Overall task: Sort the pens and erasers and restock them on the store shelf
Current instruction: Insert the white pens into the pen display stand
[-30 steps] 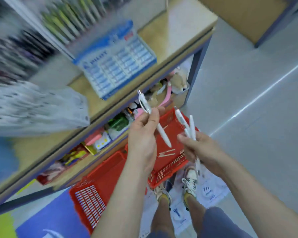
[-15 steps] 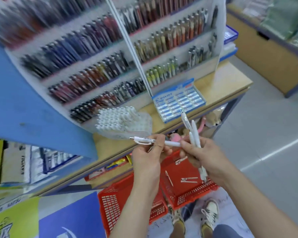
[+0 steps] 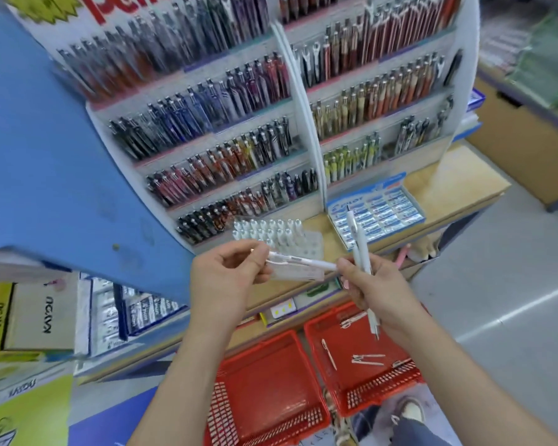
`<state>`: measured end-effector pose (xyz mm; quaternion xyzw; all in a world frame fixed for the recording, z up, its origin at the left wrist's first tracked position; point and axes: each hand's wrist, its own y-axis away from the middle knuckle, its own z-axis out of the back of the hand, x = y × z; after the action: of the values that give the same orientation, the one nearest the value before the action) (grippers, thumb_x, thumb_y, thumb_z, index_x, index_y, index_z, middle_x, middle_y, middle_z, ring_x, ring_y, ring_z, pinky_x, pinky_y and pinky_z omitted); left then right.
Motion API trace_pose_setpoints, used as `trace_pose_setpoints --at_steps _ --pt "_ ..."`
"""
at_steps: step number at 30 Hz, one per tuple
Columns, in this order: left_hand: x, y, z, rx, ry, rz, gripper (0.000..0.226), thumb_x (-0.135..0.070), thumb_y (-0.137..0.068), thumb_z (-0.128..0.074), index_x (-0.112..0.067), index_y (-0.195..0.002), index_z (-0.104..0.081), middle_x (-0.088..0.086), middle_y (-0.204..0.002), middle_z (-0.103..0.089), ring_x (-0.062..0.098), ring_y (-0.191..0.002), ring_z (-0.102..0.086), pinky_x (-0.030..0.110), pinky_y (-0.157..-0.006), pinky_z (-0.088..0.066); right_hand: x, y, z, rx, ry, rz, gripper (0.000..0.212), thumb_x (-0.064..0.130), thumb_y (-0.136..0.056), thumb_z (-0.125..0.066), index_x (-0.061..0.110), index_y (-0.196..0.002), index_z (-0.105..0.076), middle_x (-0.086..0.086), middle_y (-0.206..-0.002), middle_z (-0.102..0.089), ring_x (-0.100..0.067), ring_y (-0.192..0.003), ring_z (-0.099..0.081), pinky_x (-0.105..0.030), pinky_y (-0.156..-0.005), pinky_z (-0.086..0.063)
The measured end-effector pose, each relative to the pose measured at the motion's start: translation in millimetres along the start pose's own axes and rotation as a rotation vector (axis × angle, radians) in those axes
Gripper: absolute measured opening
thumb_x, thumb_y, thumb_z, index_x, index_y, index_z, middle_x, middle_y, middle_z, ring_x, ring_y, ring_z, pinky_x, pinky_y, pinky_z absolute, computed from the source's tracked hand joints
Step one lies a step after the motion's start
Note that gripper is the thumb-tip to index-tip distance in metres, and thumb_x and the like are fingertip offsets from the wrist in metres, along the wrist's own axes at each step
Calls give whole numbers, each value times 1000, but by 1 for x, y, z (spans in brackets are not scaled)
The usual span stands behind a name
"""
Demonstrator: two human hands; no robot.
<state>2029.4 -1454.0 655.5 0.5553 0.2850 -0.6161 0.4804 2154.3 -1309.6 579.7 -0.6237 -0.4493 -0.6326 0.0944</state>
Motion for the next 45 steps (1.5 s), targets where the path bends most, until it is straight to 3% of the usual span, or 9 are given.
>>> trace_pose_setpoints --at_steps 5,12,19,23,33,37,40,43,45 --pt "-8 -33 0 -42 -279 -248 16 -15 -82 -71 -29 -74 -71 -7 -63 -70 14 -62 -68 33 -65 -58 5 -13 1 -112 -53 -173 21 26 -96 -53 12 -85 -43 2 -46 -34 -16 -36 -44 -22 -36 -33" --pt "22 -64 -35 93 -709 -557 9 -22 -84 -69 -14 -83 -74 -1 -73 -68 17 -67 -61 35 -66 -51 6 -26 10 -79 -191 -238 7 4 -94 -46 5 -95 -52 -5 -65 -44 -12 -45 -38 -20 -36 -24" --pt "46 -77 -52 170 -893 -586 12 -23 -87 -66 -14 -82 -71 0 -75 -67 17 -70 -58 20 -64 -34 3 -32 18 -56 -265 -218 13 5 -94 -50 0 -102 -59 -4 -65 -45 -11 -48 -43 -17 -38 -33" --pt "50 -82 -58 193 -941 -569 14 -27 -87 -65 -16 -84 -73 -2 -77 -67 18 -75 -59 30 -68 -44 6 -33 25 -23 -285 -247 16 13 -95 -53 2 -105 -58 -5 -65 -49 -14 -44 -44 -19 -35 -33" --pt "52 -85 -66 168 -1137 -507 25 -41 -89 -58 -20 -94 -72 -4 -89 -66 18 -90 -53 30 -75 -38 18 -28 18 97 -533 -266 14 14 -96 -48 6 -106 -54 -7 -66 -45 -14 -48 -38 -20 -38 -30" --pt "34 -58 -68 154 -882 -358 17 -41 -90 -58 -26 -95 -65 -7 -76 -63 14 -73 -57 29 -63 -41 26 -25 12 92 -660 -235 6 13 -96 -48 8 -98 -51 -6 -65 -43 -14 -51 -40 -20 -44 -33" --pt "23 -18 -71 354 -541 -84 19 -33 -94 -53 -23 -80 -62 -2 -62 -63 12 -54 -60 29 -55 -47 30 -27 4 15 -703 -194 5 11 -96 -46 9 -91 -47 -5 -64 -41 -13 -50 -39 -20 -44 -33" --pt "23 16 -73 477 -150 264 11 -29 -94 -53 -20 -94 -59 4 -63 -66 18 -50 -63 25 -47 -47 32 -29 -6 -28 -745 -164 2 11 -95 -46 11 -93 -46 -4 -62 -41 -13 -48 -40 -21 -43 -35" --pt "25 28 -72 408 27 349 11 -21 -92 -57 -13 -100 -60 7 -63 -66 19 -50 -63 23 -46 -48 32 -28 -13 -30 -761 -159 3 12 -96 -45 10 -93 -46 -5 -63 -43 -14 -50 -44 -23 -47 -38"
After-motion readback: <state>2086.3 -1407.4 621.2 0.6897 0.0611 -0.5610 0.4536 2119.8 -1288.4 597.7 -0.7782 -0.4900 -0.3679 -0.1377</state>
